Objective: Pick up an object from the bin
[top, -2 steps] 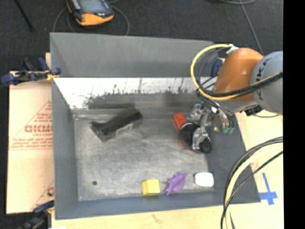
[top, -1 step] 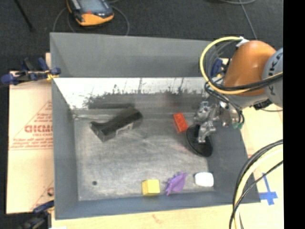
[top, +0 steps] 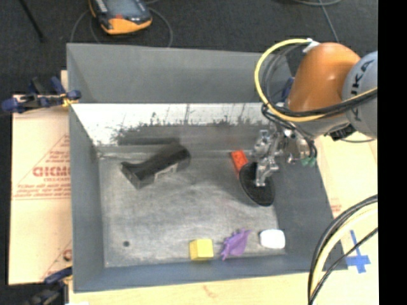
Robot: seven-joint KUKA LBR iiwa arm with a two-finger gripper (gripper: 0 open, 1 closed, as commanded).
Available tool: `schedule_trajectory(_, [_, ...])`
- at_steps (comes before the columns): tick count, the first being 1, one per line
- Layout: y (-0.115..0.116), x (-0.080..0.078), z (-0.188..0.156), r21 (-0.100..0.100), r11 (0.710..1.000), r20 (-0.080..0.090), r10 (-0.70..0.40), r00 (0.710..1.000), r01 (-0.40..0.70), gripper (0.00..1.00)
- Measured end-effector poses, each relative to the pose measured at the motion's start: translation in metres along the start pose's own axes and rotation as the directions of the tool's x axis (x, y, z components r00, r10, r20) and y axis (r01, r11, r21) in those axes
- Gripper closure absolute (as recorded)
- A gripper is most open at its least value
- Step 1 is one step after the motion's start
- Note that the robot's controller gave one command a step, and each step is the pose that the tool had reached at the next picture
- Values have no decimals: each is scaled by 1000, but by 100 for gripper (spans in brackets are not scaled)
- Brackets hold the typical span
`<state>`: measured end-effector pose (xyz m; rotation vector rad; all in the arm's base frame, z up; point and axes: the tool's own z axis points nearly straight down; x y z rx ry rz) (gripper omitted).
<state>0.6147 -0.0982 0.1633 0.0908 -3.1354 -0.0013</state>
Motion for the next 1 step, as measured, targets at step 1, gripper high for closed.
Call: schedule_trajectory(1, [-17, 4, -48, 0, 1000, 11, -27, 1000, 27, 100])
